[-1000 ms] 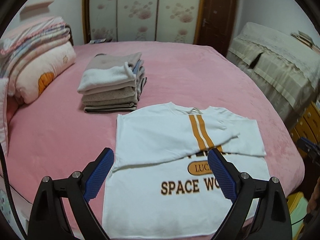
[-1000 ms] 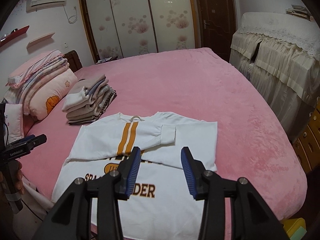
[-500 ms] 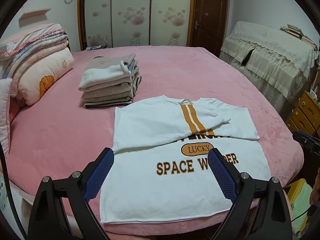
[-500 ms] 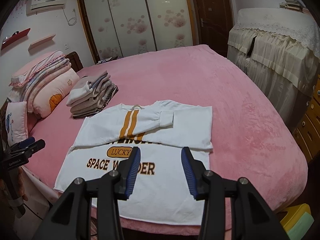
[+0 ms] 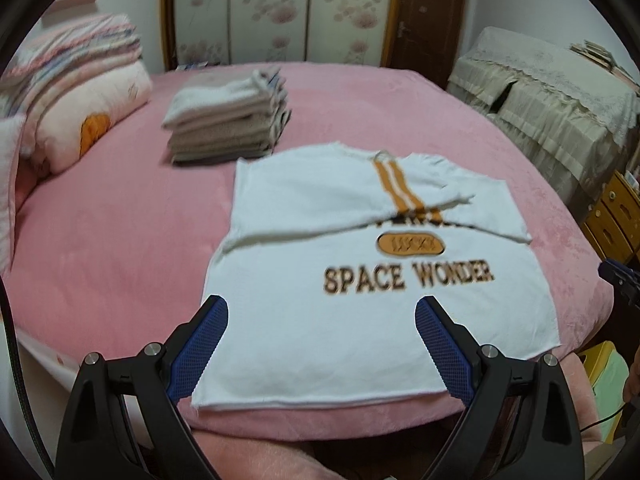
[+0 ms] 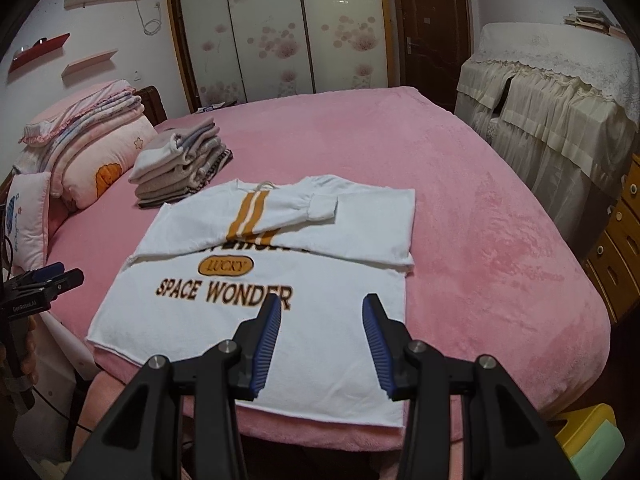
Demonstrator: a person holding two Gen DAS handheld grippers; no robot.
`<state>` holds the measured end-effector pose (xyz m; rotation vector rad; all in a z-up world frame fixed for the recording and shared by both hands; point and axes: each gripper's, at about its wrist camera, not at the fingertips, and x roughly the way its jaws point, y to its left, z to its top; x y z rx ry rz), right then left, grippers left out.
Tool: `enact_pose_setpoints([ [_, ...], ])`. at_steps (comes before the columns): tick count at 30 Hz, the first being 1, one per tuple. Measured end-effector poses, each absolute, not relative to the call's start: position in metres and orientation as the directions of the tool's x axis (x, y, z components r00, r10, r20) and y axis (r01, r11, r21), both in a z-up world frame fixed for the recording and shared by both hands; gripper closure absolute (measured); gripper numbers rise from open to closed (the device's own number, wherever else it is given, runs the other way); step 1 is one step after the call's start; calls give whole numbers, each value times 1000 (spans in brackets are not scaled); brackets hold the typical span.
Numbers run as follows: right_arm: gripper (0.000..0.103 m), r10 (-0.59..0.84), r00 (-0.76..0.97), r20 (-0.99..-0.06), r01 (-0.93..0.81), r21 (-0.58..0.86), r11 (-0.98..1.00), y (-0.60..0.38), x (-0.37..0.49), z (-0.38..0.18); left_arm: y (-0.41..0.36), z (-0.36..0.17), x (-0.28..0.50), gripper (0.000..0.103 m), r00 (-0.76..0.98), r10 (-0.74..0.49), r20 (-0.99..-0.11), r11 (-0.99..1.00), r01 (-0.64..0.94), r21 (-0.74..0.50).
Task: Fold small clothes
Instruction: 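Raise both tools and move them to the sweatshirt hem, then grasp the hem of the sweatshirt with both tools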
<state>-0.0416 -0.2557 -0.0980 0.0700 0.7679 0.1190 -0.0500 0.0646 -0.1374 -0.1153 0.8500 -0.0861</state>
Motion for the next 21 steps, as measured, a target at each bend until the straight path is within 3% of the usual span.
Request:
enact_pose_setpoints([
  [10,60,125,620,-775,-15,147,989,-289,-38,-156,109,-199,-56,9,588,-113,-801,973,-97,-209],
  [13,60,129,589,-797,1,161,987,-300,-39,-176,126,-222,-51,17,548,-124,-827,962,-140,-236],
  [21,60,162,505,-848,47,215,975,-326,-39,-216,154,-260,-37,20,483,-158,-861,936,-205,-287],
])
